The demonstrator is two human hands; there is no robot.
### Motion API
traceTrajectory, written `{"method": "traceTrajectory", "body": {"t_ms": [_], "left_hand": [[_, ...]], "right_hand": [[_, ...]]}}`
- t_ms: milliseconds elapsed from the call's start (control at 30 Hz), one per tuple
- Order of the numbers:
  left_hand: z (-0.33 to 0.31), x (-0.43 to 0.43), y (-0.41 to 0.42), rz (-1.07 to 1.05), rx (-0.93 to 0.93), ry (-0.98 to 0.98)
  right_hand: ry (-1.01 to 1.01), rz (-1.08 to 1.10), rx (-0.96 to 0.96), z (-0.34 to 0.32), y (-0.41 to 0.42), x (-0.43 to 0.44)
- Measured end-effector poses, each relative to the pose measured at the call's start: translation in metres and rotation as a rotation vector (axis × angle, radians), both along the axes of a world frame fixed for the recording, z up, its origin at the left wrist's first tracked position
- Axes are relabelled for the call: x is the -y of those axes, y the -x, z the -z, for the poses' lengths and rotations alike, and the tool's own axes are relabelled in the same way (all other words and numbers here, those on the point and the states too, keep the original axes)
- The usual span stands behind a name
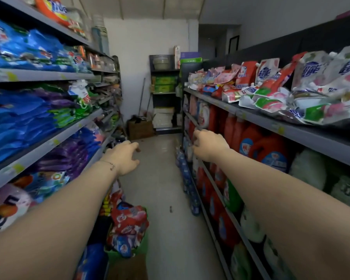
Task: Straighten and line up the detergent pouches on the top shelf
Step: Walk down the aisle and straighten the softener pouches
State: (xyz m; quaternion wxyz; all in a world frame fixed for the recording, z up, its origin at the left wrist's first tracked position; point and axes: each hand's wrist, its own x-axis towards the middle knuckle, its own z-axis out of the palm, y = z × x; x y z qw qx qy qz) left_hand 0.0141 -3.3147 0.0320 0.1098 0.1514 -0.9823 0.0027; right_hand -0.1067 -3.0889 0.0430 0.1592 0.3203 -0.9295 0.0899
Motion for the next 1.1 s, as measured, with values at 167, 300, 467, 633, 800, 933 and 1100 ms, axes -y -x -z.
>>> {"method": "traceTrajectory", "body": {"t_ms": [167, 300, 467, 633, 800, 933, 1100], "left_hand": [[-0.014, 0.005, 0.103, 0.04, 0.011, -0.023], [-0.027, 0.004, 0.182, 0.078, -0.026, -0.036], [-0.026, 0.003, 0.252, 0.069, -0.009, -0.01], [-0.02, 0.018, 0.306, 0.054, 0.002, -0.009], [-0.012, 0.043, 0.364, 0.05, 0.017, -0.013], [-0.008, 0.072, 0.416, 0.058, 0.032, 0.014], [-0.028, 0.125, 0.495, 0.076, 0.011, 0.058]], "right_hand": [[-0.041, 0.04, 0.003, -0.022, 0.094, 0.002], [-0.014, 0.054, -0.009, -0.04, 0.164, 0.006], [0.014, 0.039, 0.025, -0.033, 0.228, 0.021], [0.002, 0.015, 0.032, -0.024, 0.282, 0.042], [-0.009, 0.013, 0.03, -0.019, 0.338, 0.068], [-0.011, 0.012, 0.008, -0.014, 0.391, 0.098], [-0.034, 0.017, -0.024, -0.032, 0.472, 0.15]]}}
